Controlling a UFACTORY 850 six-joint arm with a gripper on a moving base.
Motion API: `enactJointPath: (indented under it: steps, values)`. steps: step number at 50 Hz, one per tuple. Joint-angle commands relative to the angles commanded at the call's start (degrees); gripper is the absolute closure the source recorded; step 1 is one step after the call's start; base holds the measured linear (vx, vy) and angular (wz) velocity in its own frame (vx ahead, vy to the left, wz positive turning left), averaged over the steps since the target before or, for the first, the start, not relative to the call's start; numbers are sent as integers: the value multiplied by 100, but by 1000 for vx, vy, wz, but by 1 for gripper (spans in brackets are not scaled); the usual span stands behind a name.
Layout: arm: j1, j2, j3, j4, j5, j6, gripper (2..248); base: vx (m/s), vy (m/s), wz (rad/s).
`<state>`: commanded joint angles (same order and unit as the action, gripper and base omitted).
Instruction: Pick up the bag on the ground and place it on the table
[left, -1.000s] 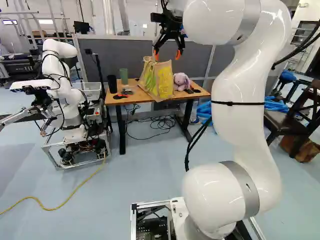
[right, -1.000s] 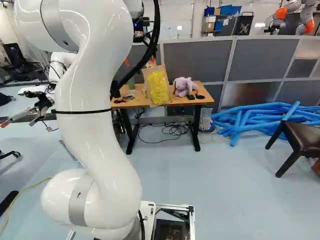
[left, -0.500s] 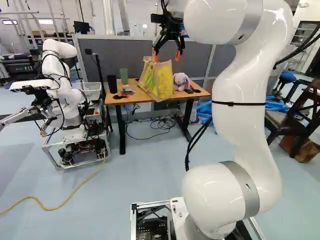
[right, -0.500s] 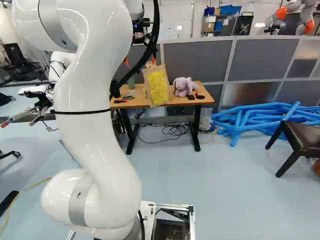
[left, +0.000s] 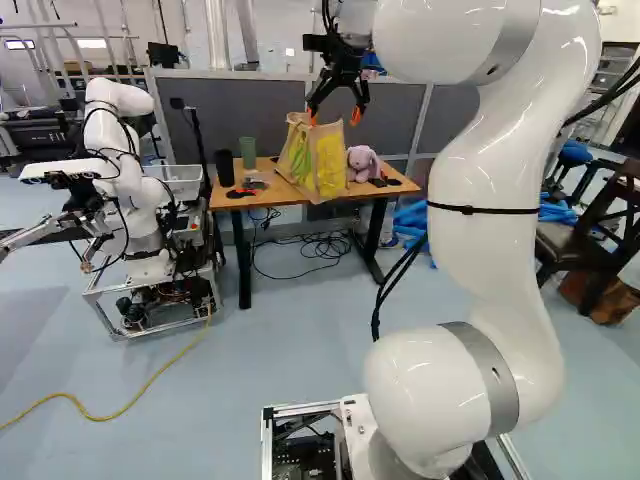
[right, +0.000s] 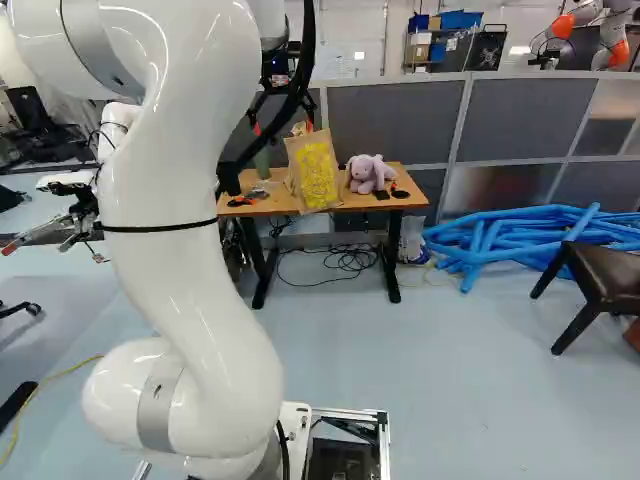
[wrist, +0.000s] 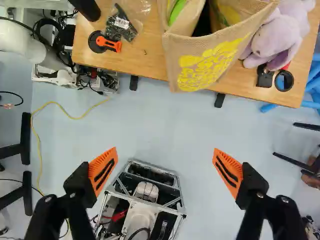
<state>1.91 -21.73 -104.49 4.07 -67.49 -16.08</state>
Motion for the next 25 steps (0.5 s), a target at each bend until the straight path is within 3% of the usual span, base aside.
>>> enactJointPath:
  steps: [25]
  values:
    - [-18,347,914,-37,1080,148,3,0,0,0]
